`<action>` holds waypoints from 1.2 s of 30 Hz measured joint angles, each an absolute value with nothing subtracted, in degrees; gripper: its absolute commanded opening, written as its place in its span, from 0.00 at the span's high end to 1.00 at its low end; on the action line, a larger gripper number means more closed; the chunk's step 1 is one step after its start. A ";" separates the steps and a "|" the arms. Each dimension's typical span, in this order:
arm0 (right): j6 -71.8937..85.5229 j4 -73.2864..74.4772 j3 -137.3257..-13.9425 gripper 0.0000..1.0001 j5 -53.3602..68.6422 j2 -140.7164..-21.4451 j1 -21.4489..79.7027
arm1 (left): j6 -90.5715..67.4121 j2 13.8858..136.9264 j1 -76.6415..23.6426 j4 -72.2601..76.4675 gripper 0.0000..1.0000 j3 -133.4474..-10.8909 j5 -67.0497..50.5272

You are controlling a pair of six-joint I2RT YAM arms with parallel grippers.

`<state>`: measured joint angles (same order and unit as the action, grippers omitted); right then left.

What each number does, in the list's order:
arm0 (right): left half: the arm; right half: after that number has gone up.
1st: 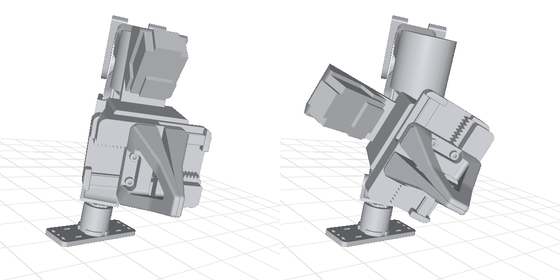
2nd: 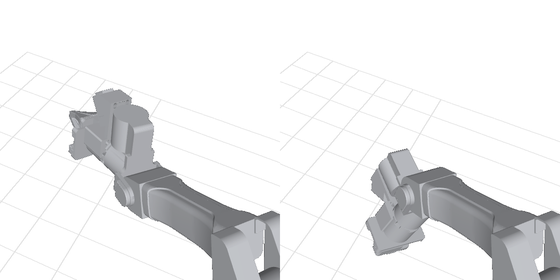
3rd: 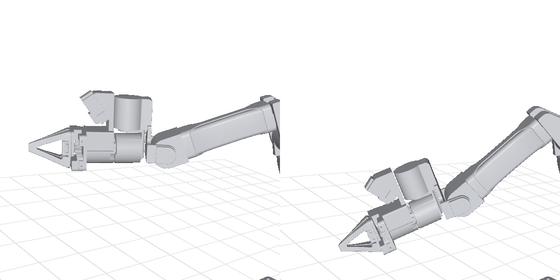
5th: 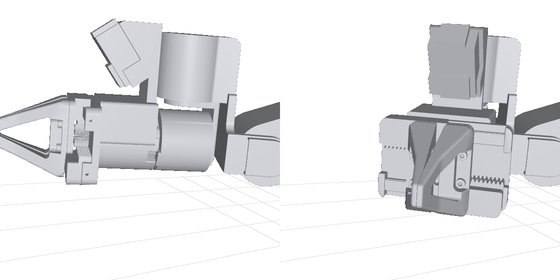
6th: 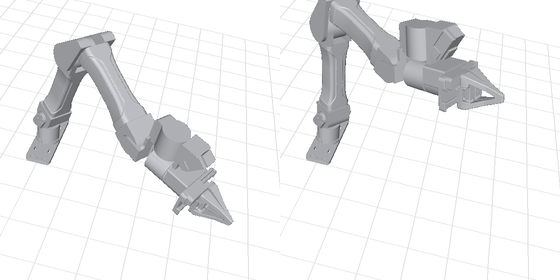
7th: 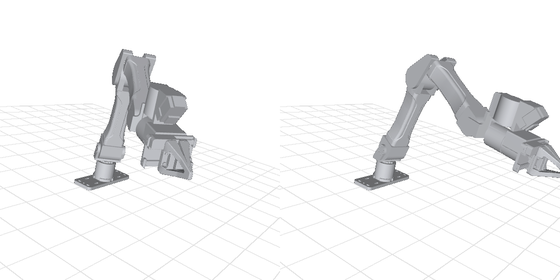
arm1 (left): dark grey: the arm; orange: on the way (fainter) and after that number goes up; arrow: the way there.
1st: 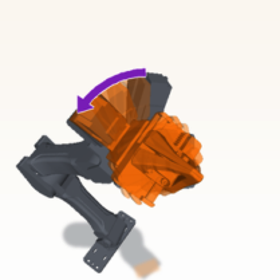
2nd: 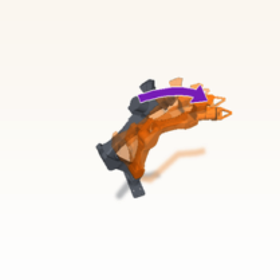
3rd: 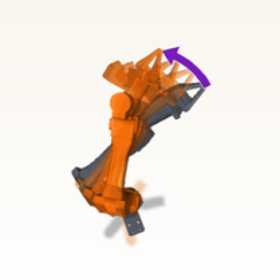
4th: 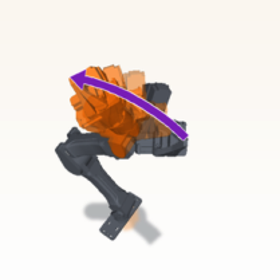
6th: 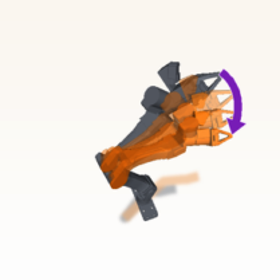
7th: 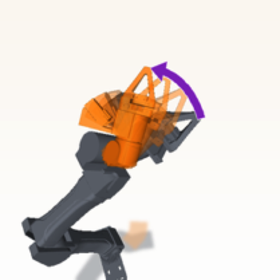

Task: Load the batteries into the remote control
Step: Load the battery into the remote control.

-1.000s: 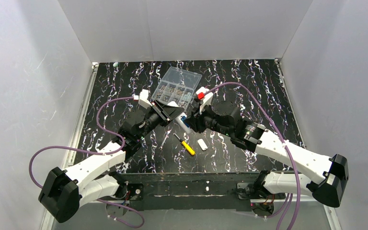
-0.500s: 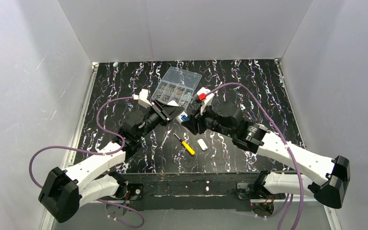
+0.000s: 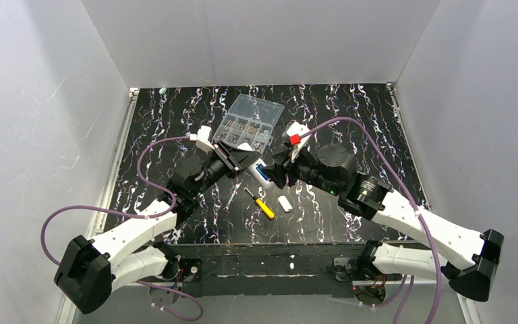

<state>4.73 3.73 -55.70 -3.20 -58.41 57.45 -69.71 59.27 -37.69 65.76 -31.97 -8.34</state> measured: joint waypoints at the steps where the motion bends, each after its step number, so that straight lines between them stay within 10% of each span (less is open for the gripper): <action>1: 3.29 3.73 -55.70 0.40 -3.22 -57.91 57.45 | -69.82 59.27 -37.69 65.69 1.00 -31.97 -8.75; 36: -24.43 7.77 -52.60 0.54 45.69 -50.54 43.18 | -74.04 64.45 -37.69 61.36 1.00 -38.11 -33.08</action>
